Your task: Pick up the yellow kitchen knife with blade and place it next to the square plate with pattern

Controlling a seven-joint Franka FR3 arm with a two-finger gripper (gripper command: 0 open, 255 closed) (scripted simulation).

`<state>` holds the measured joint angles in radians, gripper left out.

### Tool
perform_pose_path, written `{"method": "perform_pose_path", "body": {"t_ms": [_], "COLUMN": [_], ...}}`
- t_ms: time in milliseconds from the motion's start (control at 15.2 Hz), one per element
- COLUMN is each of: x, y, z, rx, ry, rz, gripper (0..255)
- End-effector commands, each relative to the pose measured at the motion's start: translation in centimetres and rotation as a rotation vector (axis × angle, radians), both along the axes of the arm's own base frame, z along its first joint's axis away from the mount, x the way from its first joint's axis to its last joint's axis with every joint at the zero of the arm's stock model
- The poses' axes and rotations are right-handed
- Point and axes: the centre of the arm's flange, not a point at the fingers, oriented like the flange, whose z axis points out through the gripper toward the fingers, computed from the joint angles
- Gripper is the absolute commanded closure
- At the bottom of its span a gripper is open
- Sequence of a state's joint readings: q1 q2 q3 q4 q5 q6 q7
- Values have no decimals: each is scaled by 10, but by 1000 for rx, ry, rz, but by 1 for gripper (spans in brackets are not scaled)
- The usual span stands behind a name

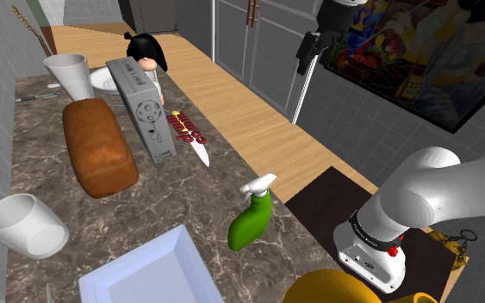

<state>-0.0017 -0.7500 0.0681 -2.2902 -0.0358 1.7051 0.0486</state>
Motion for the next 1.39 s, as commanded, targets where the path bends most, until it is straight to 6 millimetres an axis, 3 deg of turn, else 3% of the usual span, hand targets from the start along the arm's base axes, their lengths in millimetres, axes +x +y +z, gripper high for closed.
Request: {"method": "perform_pose_path", "body": {"t_ms": [0, 1320], "x": [0, 209], "y": [0, 105], "z": [0, -126], "rx": [0, 110], "ry": [0, 72], "rz": [0, -105], "gripper": [0, 0]}}
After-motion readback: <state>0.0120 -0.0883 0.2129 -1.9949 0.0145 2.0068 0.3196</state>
